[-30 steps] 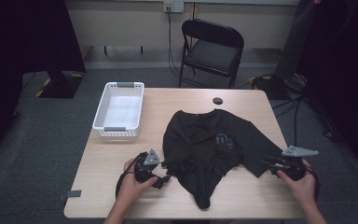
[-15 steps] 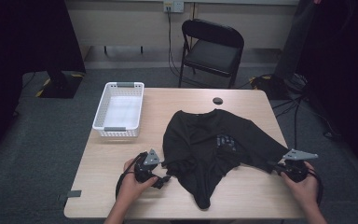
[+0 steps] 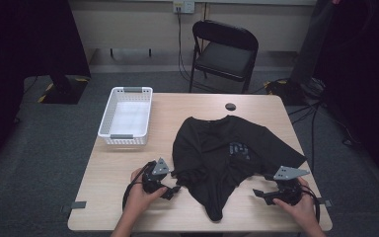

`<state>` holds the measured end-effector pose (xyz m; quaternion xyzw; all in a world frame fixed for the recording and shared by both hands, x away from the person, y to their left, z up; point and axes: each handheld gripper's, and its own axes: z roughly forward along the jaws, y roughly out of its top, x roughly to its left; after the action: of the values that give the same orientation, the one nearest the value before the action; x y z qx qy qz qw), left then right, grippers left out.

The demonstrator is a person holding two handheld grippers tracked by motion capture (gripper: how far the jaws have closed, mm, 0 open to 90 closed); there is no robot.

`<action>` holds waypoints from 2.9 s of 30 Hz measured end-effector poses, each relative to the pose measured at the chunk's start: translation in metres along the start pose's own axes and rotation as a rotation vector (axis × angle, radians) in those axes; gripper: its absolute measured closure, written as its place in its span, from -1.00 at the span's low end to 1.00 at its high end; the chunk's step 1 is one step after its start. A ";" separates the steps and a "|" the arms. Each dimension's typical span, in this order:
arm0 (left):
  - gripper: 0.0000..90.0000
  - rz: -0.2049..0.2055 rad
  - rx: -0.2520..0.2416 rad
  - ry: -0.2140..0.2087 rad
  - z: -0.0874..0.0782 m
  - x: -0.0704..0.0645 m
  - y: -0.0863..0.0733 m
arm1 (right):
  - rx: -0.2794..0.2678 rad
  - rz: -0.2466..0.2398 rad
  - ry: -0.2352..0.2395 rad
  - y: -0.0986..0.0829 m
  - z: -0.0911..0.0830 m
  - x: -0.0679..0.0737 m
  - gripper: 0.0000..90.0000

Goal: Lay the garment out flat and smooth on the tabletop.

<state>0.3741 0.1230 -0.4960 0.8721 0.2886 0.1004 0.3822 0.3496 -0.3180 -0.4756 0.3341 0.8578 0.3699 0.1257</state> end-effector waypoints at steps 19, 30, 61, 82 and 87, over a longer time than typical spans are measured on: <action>0.09 -0.134 -0.159 0.009 -0.017 0.010 -0.002 | 0.010 0.018 -0.031 -0.012 0.004 -0.010 -0.60; 0.57 -0.131 -0.063 0.009 -0.008 0.006 0.005 | 0.010 0.017 -0.031 -0.012 0.004 -0.010 -0.60; 0.99 -0.237 -0.052 0.108 -0.077 0.046 -0.019 | 0.010 0.014 -0.029 -0.012 0.004 -0.010 -0.60; 0.37 -0.230 -0.059 0.135 -0.049 0.030 -0.016 | 0.010 0.013 -0.026 -0.012 0.004 -0.010 -0.60; 0.43 -0.214 -0.020 0.177 -0.038 0.027 -0.014 | 0.010 0.013 -0.026 -0.012 0.004 -0.010 -0.60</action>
<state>0.3745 0.1696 -0.4813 0.8201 0.4116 0.1384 0.3726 0.3531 -0.3290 -0.4873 0.3451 0.8558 0.3619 0.1327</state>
